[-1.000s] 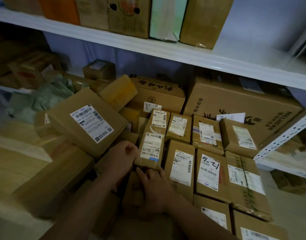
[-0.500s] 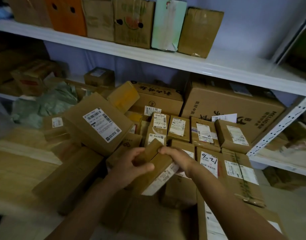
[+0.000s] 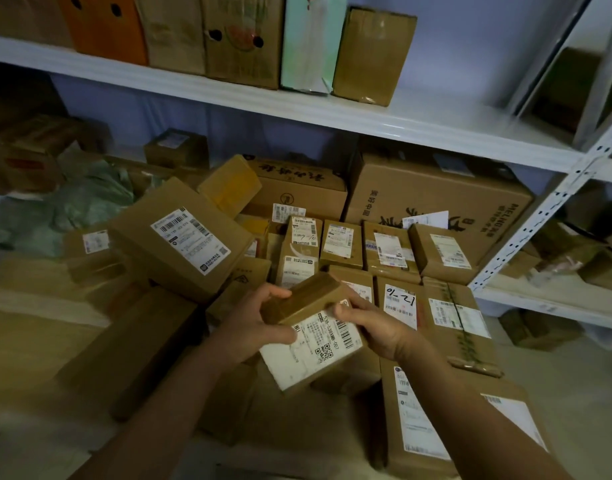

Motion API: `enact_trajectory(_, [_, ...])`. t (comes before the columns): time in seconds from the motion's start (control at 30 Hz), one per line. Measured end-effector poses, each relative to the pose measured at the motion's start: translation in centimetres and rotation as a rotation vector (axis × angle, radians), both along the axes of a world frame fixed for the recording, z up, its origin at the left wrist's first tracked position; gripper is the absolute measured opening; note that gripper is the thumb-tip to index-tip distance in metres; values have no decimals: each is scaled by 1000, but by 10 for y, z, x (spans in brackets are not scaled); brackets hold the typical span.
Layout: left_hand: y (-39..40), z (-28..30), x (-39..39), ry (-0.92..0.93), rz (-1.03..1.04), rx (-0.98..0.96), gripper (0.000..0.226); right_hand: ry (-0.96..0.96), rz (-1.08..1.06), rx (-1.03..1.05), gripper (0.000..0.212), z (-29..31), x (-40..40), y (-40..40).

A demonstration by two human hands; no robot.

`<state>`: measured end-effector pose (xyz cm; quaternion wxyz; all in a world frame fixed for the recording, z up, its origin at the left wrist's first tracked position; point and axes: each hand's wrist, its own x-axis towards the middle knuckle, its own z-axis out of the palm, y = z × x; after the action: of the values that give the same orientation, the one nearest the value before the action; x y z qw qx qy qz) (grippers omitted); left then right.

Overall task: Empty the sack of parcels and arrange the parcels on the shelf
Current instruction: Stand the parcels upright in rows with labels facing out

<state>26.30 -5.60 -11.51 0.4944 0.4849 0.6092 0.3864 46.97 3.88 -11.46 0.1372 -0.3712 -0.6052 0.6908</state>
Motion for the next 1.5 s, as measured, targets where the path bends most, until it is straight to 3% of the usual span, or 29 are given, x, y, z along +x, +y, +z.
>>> enact_trajectory(0.17, [-9, -11, 18, -167, 68, -35, 44, 50, -158, -105, 59, -14, 13, -18])
enact_trajectory(0.27, [-14, -23, 26, -270, 154, -90, 47, 82, -315, -225, 53, -24, 24, -31])
enact_trajectory(0.33, [-17, -27, 31, -347, 177, -135, 39, -1, -345, -222, 56, -27, 30, -39])
enact_trajectory(0.43, [-19, -35, 38, -391, 204, -222, 35, -138, -301, -198, 36, -33, 35, -47])
enact_trajectory(0.57, [-20, -48, 40, -372, 205, -334, 32, -290, -309, -67, 32, -32, 42, -46])
enact_trajectory(0.73, [-26, -74, 52, -267, 100, -509, 24, -495, -334, 213, 6, -46, 62, -33])
enact_trajectory(0.9, [-30, -97, 75, -304, 168, -612, 26, -541, -376, 254, 7, -64, 68, -28])
enact_trajectory(1.17, [-29, -115, 98, -356, 278, -529, 13, -470, -310, 294, 11, -72, 64, -20])
enact_trajectory(1.4, [-24, -126, 113, -189, 290, -407, 24, -410, -230, 334, 19, -76, 46, -10])
enact_trajectory(1.5, [-19, -122, 107, 81, 505, -298, 23, -367, -200, 335, 17, -71, 34, -4])
